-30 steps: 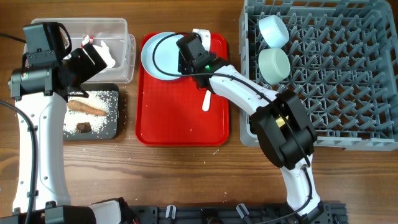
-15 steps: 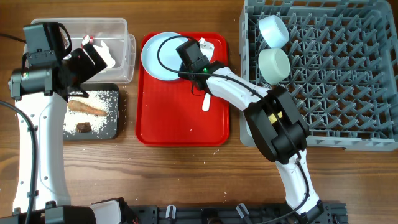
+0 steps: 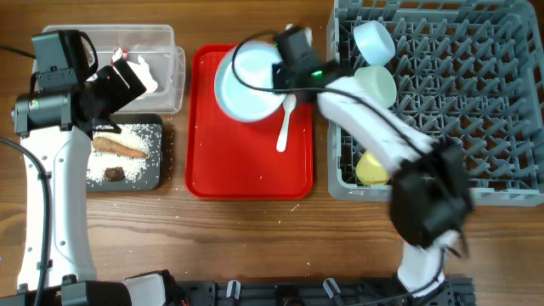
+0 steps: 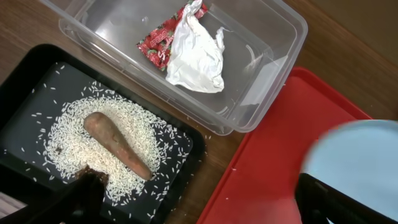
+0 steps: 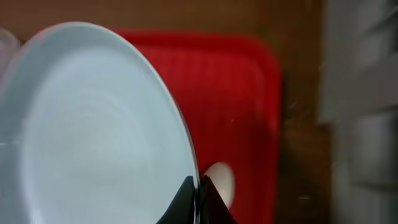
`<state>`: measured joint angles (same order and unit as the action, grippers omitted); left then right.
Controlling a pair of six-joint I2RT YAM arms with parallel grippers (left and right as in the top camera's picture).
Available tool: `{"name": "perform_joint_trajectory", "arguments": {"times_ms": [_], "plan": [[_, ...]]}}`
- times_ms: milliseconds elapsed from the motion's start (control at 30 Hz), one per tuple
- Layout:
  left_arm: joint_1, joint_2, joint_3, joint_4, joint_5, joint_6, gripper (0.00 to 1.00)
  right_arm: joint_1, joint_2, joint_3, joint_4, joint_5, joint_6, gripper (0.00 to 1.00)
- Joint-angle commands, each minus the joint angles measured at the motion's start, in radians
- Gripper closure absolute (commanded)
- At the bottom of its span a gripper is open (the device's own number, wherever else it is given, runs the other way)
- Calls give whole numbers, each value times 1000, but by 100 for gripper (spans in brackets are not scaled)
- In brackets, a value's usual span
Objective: Sort waste into correct bins and load items into the dishwasher rack
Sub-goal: 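Carry the light blue plate into the rack and stand it upright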
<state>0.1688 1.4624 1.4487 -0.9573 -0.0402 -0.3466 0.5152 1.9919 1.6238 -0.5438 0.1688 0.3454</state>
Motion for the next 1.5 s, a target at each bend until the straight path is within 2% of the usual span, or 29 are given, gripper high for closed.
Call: {"name": "perform_joint_trajectory", "arguments": {"times_ms": [0, 100, 167, 200, 300, 400, 467, 567, 833, 967, 1133, 1267, 1467], "plan": [[3, 3, 12, 2, -10, -6, 0, -44, -268, 3, -32, 204, -280, 96], [3, 3, 12, 2, -10, -6, 0, -76, -405, 3, -82, 400, -475, 96], [3, 3, 12, 2, -10, -6, 0, -122, -481, 3, -143, 621, -626, 96], [3, 3, 12, 2, -10, -6, 0, -142, -491, 3, -163, 653, -673, 96], [3, 3, 12, 2, -10, -6, 0, -252, -482, 3, -262, 662, -882, 96], [3, 3, 12, 2, -10, -6, 0, -347, -453, 3, -286, 655, -952, 96], [3, 3, 12, 2, -10, -6, 0, -410, -428, 3, -279, 584, -999, 96], [3, 3, 12, 2, -10, -6, 0, -493, -363, 3, -278, 408, -1007, 96], [3, 3, 12, 2, -10, -6, 0, -573, -161, 3, -206, 370, -996, 96], [3, 3, 12, 2, -10, -6, 0, -575, -156, 3, -181, 309, -897, 96], [3, 3, 12, 2, -10, -6, 0, -580, -211, 3, -93, 319, -896, 96], [3, 3, 12, 2, -10, -6, 0, -580, -243, 3, -52, 396, -1023, 96], [3, 3, 12, 2, -10, -6, 0, -580, -244, 3, -40, 488, -1104, 96]]}}
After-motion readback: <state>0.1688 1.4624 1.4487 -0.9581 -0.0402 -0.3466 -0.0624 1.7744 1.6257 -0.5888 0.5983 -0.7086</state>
